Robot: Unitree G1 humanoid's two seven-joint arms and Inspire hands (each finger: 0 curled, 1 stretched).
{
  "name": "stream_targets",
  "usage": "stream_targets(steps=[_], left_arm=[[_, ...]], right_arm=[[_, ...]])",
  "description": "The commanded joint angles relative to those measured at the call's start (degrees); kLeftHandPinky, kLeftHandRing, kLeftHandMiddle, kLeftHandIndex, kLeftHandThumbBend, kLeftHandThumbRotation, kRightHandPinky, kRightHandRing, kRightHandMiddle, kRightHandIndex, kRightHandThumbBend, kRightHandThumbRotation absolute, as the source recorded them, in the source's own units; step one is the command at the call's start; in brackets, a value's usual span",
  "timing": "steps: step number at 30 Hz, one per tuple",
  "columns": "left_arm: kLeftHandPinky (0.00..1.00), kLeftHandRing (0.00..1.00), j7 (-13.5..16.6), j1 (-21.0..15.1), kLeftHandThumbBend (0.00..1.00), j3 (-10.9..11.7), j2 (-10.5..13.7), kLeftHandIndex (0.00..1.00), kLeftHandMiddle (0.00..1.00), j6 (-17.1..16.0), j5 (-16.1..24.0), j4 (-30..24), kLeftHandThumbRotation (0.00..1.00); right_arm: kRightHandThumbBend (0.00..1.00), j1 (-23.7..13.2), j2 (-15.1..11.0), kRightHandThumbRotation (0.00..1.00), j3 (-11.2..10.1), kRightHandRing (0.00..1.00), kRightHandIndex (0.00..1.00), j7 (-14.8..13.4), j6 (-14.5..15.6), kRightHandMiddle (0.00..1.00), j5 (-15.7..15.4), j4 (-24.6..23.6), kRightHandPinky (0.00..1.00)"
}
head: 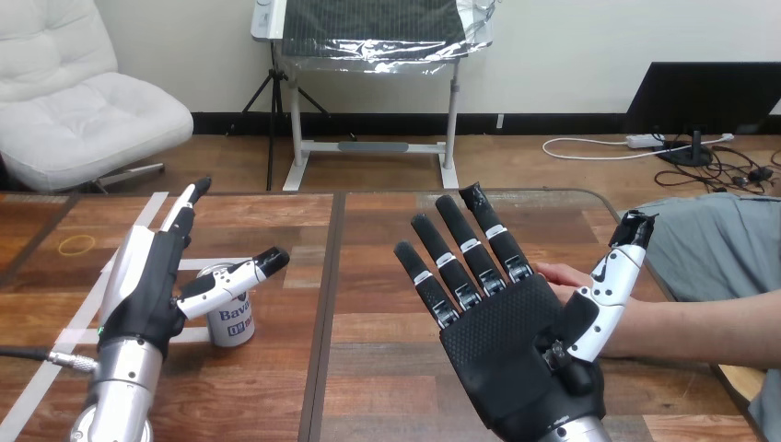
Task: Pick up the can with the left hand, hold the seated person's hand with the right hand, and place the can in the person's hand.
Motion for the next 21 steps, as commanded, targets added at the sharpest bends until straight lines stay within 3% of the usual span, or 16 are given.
stream_targets(steps=[1, 6, 21], left_arm=[[0.87, 0.93, 0.93, -4.27, 1.0, -1.07, 1.91, 0.94, 0.95, -0.33, 0.99, -0.31, 0.58], [0.85, 0.93, 0.84, -4.29, 1.0, -1.69, 2.36, 0.93, 0.95, 1.93, 2.55, -1.0, 0.6], [0.83, 0.9, 2.54, -5.71, 1.0, -3.65, 3.28, 0.92, 0.92, 3.58, 5.97, 1.5, 0.59]], right_arm=[[0.75, -3.24, 3.95, 1.0, -1.17, 1.0, 1.0, 1.36, -0.05, 1.0, 0.09, -0.69, 1.0], [0.75, -3.5, 3.88, 1.0, -1.32, 1.0, 1.0, 1.6, 0.14, 1.0, 0.04, -0.45, 1.0], [0.75, -3.59, 4.12, 1.0, -1.41, 1.0, 1.0, 1.51, 0.29, 1.0, -0.06, -0.37, 1.0]])
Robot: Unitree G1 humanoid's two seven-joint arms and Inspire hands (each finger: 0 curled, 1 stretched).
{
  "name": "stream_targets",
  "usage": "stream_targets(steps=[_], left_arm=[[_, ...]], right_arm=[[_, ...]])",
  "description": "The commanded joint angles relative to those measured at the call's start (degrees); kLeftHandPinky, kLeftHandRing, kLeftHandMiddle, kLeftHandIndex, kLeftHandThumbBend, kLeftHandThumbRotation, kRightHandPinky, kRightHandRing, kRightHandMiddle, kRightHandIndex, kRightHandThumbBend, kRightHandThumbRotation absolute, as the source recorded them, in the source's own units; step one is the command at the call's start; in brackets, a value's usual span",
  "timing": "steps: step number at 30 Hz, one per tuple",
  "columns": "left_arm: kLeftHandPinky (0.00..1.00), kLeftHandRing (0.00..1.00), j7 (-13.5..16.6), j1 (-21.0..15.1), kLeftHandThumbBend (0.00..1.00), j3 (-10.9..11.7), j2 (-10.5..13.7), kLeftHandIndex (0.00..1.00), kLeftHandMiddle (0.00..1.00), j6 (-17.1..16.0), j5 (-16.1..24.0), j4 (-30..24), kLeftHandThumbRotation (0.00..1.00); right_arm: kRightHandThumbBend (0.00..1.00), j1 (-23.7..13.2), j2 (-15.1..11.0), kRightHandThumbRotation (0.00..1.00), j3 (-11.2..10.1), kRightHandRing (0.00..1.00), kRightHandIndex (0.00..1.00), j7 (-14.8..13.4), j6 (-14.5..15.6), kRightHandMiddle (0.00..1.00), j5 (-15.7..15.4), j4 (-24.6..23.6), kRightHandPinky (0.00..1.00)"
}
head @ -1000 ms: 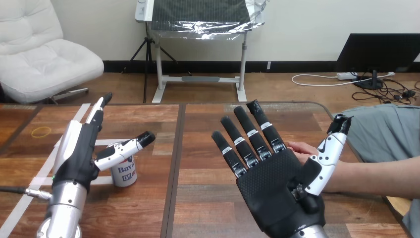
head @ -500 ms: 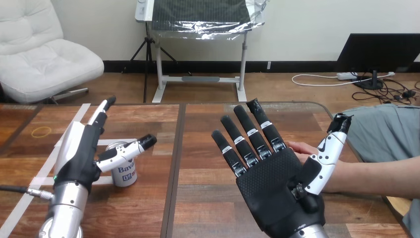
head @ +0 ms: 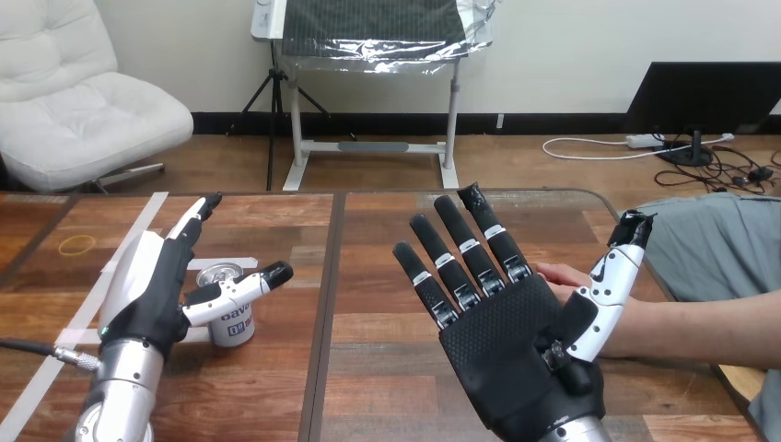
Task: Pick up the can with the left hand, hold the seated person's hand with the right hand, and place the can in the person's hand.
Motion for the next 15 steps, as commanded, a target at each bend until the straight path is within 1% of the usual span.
stream_targets(steps=[1, 5, 10, 15], left_arm=[[0.83, 0.9, 1.63, -5.43, 1.0, -1.37, 1.64, 0.92, 0.92, 0.11, 1.36, 1.38, 0.59], [0.82, 0.89, 3.08, -6.47, 1.0, -2.39, 2.18, 0.91, 0.91, -0.5, 2.86, 3.76, 0.59], [0.81, 0.88, 4.12, -7.52, 1.0, -3.07, 2.24, 0.9, 0.9, -0.7, 3.34, 5.91, 0.59], [0.8, 0.87, 5.48, -8.86, 0.99, -4.05, 2.57, 0.89, 0.89, -2.19, 3.98, 9.18, 0.57]], right_arm=[[0.75, -3.53, 4.1, 1.0, -1.2, 1.0, 1.0, 1.35, -0.14, 1.0, 0.06, -0.38, 1.0], [0.76, -3.53, 4.16, 1.0, -1.2, 1.0, 1.0, 1.15, -0.16, 1.0, -0.06, -0.45, 1.0], [0.76, -3.56, 4.2, 1.0, -1.15, 1.0, 1.0, 1.3, -0.32, 1.0, -0.39, -0.45, 1.0], [0.76, -3.58, 4.11, 1.0, -1.25, 1.0, 1.0, 1.66, -0.23, 1.0, -0.16, -0.41, 1.0]])
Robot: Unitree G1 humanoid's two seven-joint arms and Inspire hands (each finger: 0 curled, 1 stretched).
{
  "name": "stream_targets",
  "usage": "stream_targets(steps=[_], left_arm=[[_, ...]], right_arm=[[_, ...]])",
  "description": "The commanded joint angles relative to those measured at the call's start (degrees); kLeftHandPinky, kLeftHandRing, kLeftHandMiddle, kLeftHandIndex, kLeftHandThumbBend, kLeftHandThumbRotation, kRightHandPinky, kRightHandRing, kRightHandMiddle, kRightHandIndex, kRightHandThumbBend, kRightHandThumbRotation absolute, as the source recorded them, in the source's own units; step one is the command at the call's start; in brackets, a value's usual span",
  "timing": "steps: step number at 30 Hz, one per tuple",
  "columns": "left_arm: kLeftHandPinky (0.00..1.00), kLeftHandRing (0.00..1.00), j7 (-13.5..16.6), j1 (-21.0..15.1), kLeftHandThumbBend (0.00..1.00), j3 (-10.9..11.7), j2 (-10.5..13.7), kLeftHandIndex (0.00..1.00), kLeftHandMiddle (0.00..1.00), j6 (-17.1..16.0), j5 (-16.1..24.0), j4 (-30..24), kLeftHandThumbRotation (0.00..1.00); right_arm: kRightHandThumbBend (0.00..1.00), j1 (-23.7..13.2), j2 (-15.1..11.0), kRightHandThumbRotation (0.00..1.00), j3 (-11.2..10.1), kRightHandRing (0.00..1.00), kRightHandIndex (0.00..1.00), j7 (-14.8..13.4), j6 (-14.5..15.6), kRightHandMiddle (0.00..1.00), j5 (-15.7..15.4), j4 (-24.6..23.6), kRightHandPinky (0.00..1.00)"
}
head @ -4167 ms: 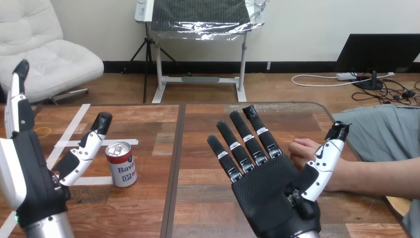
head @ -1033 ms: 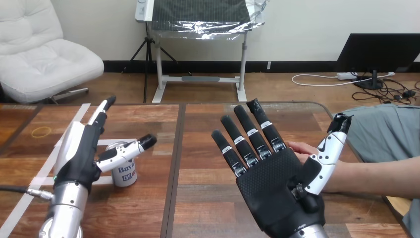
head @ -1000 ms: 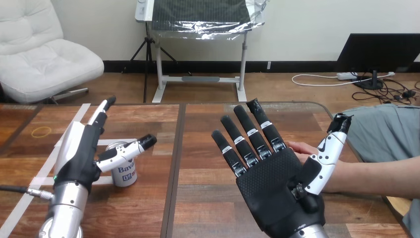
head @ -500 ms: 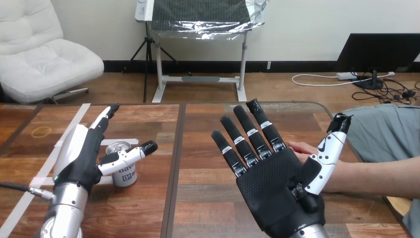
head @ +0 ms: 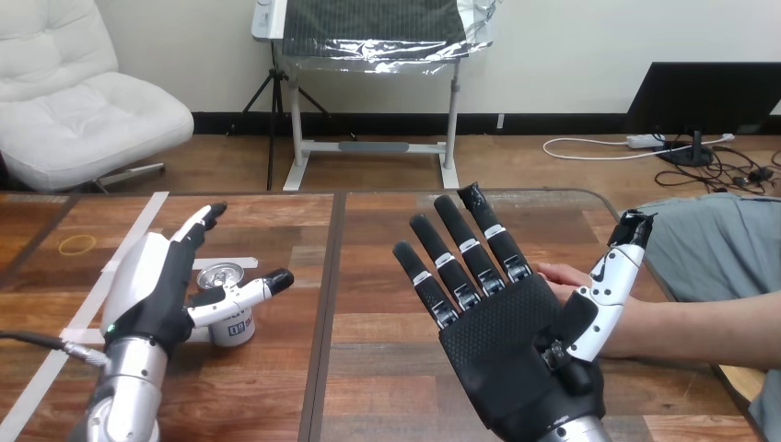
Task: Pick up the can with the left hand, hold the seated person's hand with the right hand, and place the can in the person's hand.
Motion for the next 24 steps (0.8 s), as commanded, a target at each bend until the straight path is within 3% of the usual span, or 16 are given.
stream_targets(steps=[1, 24], left_arm=[[0.8, 0.87, 2.23, -5.8, 0.99, -1.52, 1.58, 0.89, 0.89, -2.42, 0.85, 3.31, 0.57], [0.78, 0.85, 5.06, -10.31, 0.98, -5.28, 0.89, 0.87, 0.87, -0.76, 2.07, 12.73, 0.57]], right_arm=[[0.76, -3.55, 4.06, 1.0, -1.21, 1.0, 1.0, 1.5, -0.25, 1.0, -0.02, -0.43, 1.0], [0.76, -3.25, 4.12, 1.0, -1.42, 1.0, 1.0, 0.99, 0.1, 1.0, 0.85, -0.91, 1.0]])
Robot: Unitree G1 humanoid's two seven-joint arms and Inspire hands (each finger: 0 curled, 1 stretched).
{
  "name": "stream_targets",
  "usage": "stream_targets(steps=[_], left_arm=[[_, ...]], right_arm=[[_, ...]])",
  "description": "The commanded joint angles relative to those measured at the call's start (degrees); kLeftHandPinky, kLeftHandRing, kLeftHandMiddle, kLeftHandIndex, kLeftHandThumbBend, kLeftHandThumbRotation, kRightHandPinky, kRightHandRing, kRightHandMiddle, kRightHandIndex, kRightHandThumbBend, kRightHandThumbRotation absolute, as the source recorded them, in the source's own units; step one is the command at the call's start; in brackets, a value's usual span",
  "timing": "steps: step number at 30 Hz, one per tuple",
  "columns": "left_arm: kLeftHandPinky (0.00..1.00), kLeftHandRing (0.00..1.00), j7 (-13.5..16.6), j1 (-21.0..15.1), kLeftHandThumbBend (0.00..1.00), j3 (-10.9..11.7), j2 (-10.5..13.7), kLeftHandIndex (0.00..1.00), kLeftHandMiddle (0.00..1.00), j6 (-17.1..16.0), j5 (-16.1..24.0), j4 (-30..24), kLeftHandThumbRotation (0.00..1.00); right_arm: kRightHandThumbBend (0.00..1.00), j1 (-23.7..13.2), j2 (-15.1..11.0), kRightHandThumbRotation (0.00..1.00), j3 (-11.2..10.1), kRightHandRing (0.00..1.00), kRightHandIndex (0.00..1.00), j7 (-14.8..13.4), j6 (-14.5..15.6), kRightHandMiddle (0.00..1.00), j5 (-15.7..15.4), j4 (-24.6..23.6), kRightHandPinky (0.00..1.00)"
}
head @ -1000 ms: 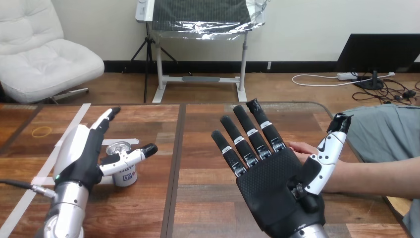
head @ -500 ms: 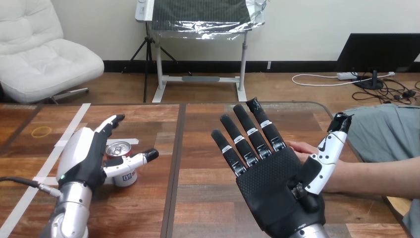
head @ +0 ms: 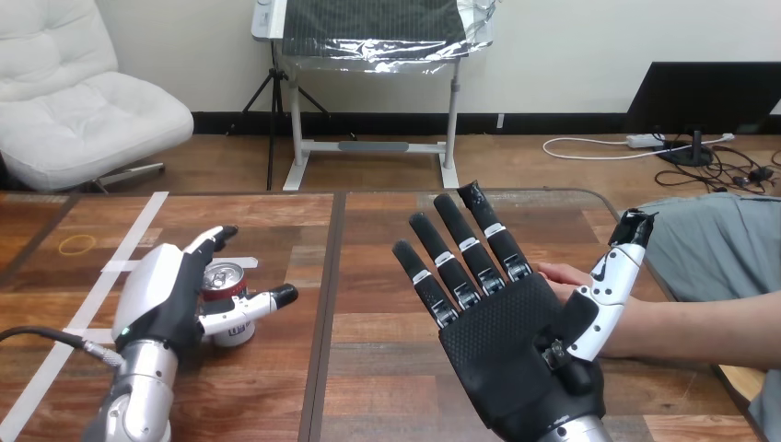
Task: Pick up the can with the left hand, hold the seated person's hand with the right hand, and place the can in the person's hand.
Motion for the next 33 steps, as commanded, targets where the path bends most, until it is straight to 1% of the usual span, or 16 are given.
stream_targets(steps=[1, 10, 16, 26, 31, 33], left_arm=[[0.78, 0.85, 1.36, -5.19, 0.98, -1.12, 0.48, 0.86, 0.87, -0.1, 0.31, 1.31, 0.56], [0.77, 0.84, 1.92, -5.73, 0.96, -2.37, 0.68, 0.85, 0.86, -0.39, 0.49, 2.91, 0.56], [0.75, 0.82, 2.04, -6.08, 0.94, -2.59, 0.58, 0.84, 0.84, -0.57, 0.09, 4.14, 0.54], [0.73, 0.79, 2.56, -6.5, 0.92, -2.61, 0.49, 0.82, 0.81, -1.27, -0.38, 6.04, 0.51], [0.71, 0.76, 3.13, -6.36, 0.89, -2.36, 0.38, 0.79, 0.79, -2.31, -0.88, 6.26, 0.46], [0.71, 0.76, 2.58, -6.28, 0.88, -1.72, 0.11, 0.79, 0.78, -2.81, -2.07, 6.35, 0.43]], right_arm=[[0.76, -3.19, 4.09, 1.0, -1.27, 1.0, 1.0, 0.66, -0.06, 1.0, 0.6, -0.95, 1.0], [0.75, -3.17, 4.09, 1.0, -1.5, 1.0, 1.0, 0.56, 0.17, 1.0, 0.5, -1.08, 1.0], [0.75, -3.2, 4.22, 1.0, -1.49, 1.0, 1.0, 0.38, 0.25, 1.0, 0.74, -1.18, 1.0], [0.75, -3.09, 4.22, 1.0, -1.58, 1.0, 1.0, 0.61, 0.21, 1.0, 0.72, -1.01, 1.0], [0.74, -3.01, 4.26, 1.0, -1.71, 1.0, 1.0, 0.63, 0.28, 1.0, 1.13, -0.9, 1.0], [0.74, -3.01, 4.17, 1.0, -1.76, 1.0, 1.0, 0.57, 0.33, 1.0, 1.12, -0.91, 1.0]])
